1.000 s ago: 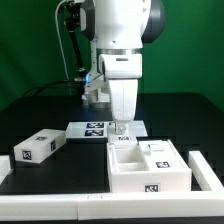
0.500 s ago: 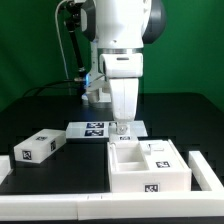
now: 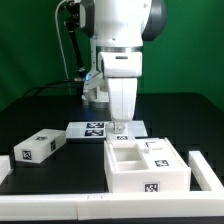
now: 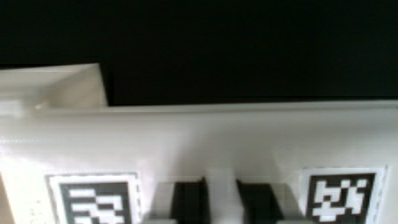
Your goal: Assemble cabinet
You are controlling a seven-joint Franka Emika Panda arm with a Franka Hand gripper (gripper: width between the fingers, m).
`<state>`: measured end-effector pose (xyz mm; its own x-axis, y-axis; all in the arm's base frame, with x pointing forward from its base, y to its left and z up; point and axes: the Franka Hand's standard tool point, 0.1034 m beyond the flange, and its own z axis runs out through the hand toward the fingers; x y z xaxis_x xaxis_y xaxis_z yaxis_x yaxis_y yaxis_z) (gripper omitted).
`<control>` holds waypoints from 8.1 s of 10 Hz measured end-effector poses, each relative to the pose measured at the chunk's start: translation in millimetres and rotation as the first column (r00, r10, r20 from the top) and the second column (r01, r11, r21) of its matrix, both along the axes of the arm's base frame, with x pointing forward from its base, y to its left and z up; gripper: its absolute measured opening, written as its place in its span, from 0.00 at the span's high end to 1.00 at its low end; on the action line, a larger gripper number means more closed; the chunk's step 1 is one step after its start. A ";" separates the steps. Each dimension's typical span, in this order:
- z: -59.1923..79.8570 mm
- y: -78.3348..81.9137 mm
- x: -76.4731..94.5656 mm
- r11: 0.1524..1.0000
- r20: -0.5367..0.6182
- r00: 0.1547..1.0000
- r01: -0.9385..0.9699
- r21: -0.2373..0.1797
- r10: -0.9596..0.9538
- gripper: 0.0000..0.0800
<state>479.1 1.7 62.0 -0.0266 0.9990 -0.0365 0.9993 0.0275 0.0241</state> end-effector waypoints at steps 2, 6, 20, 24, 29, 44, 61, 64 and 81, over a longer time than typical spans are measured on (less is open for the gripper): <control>-5.8 -0.7 1.2 1.000 -0.007 1.000 -0.004 0.004 0.004 0.91; -7.3 -0.7 15.1 0.999 0.023 0.999 -0.035 0.014 0.035 0.91; -4.2 2.7 67.1 0.999 0.028 0.999 -0.046 0.012 0.045 0.91; -4.2 10.2 92.4 0.998 0.014 0.998 -0.055 0.009 0.055 0.91; -3.4 15.8 106.5 0.998 0.018 0.998 -0.063 0.008 0.063 0.91; 28.5 -4.3 78.5 1.000 0.137 0.991 -0.005 0.008 0.004 0.00; 19.6 12.3 4.4 0.429 0.036 0.435 0.865 0.260 -0.900 0.00; 6.1 15.6 8.6 0.222 -0.031 0.238 0.941 0.255 -0.971 0.00; -55.8 26.4 22.4 0.096 -0.087 0.123 0.961 0.258 -0.989 0.00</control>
Offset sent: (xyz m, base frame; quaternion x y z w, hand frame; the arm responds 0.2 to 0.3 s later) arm 0.0133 0.0115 -0.0162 0.0082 0.0345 -0.0294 0.9989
